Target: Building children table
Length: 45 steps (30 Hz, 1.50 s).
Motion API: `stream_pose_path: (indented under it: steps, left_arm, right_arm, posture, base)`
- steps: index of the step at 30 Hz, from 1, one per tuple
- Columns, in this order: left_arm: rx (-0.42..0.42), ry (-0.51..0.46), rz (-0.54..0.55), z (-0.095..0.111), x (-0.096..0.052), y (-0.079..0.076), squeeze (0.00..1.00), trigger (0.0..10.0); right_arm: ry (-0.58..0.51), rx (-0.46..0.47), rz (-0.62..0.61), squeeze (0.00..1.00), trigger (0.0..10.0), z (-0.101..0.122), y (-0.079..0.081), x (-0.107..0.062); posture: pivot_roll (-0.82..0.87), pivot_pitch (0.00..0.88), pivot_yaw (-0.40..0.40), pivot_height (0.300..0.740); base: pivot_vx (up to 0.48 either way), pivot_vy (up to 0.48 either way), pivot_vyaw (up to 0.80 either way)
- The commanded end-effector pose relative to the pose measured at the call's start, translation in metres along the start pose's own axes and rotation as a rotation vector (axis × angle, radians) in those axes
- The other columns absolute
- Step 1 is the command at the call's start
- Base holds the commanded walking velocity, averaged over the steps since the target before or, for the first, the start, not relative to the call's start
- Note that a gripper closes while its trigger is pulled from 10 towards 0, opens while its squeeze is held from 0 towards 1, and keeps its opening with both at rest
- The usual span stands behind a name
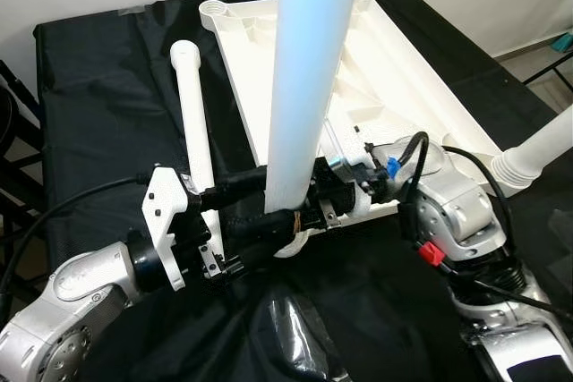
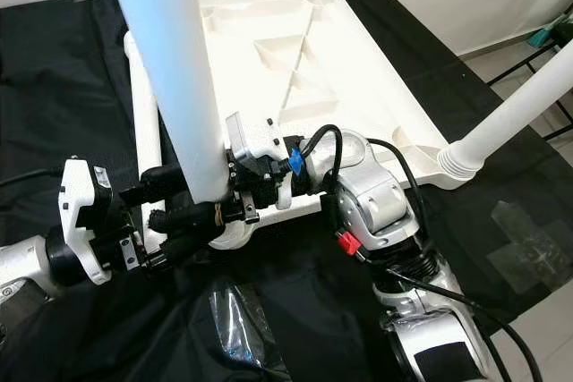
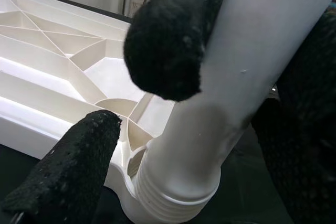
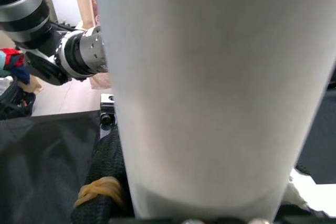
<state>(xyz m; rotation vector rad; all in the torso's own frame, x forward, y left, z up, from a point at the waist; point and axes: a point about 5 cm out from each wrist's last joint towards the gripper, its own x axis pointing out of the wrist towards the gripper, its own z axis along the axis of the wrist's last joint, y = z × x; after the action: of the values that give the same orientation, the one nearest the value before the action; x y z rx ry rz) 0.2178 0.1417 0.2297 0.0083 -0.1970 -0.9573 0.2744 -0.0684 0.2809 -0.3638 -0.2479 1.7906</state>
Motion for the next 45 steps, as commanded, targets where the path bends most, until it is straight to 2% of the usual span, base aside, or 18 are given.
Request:
stream_pose_path:
  steps: [1, 9, 12, 19, 28, 35, 38, 40, 45]
  left_arm:
    - [0.005, -0.005, 0.031, 0.002, -0.004, 0.002, 0.00, 10.0]
    - [0.004, -0.004, 0.039, 0.002, -0.006, 0.002, 0.00, 10.0]
    - [0.004, -0.005, 0.039, 0.002, -0.006, 0.001, 0.00, 10.0]
    - [0.003, -0.008, 0.033, 0.004, -0.005, 0.001, 0.00, 10.0]
    - [-0.007, -0.009, 0.025, 0.007, -0.006, -0.004, 0.00, 10.0]
    - [-0.010, -0.005, 0.022, 0.008, -0.008, -0.007, 0.00, 10.0]
    - [-0.011, 0.003, 0.030, 0.008, -0.011, -0.008, 0.00, 10.0]
    - [-0.011, 0.003, 0.030, 0.008, -0.011, -0.008, 0.00, 10.0]
    - [-0.013, 0.007, 0.041, 0.007, -0.013, -0.007, 0.00, 10.0]
  right_arm:
    - [0.040, 0.021, 0.052, 0.00, 10.0, -0.008, 0.006, 0.001]
    - [0.057, 0.016, 0.018, 0.00, 10.0, -0.004, 0.000, -0.011]
    - [0.039, 0.026, -0.002, 0.00, 10.0, -0.001, -0.001, -0.019]
    - [0.005, 0.040, -0.010, 0.00, 10.0, 0.001, -0.002, -0.023]
    - [-0.005, 0.020, -0.069, 0.00, 10.0, -0.002, -0.019, -0.027]
    - [-0.022, 0.015, -0.024, 0.00, 10.0, 0.000, -0.023, -0.019]
    - [-0.021, 0.017, 0.086, 0.00, 10.0, 0.003, -0.021, -0.009]
    - [-0.021, 0.017, 0.086, 0.00, 10.0, 0.003, -0.021, -0.009]
    - [-0.008, 0.019, 0.201, 0.00, 10.0, 0.007, -0.015, -0.004]
  posture:
    - [0.03, 0.327, -0.077, 0.740]
    - [0.02, 0.337, -0.079, 0.740]
    - [0.02, 0.342, -0.075, 0.740]
    - [0.03, 0.350, -0.073, 0.740]
    - [0.05, 0.390, -0.066, 0.740]
    - [0.05, 0.400, -0.068, 0.740]
    - [0.05, 0.407, -0.079, 0.740]
    - [0.05, 0.407, -0.079, 0.740]
    - [0.04, 0.401, -0.090, 0.740]
  base:
    - [0.000, 0.000, 0.00]
    - [0.000, 0.000, 0.00]
    - [0.000, 0.000, 0.00]
    - [0.000, 0.000, 0.00]
    - [0.000, 0.000, 0.00]
    - [0.000, 0.000, 0.00]
    - [0.000, 0.000, 0.00]
    - [0.000, 0.000, 0.00]
    - [0.000, 0.000, 0.00]
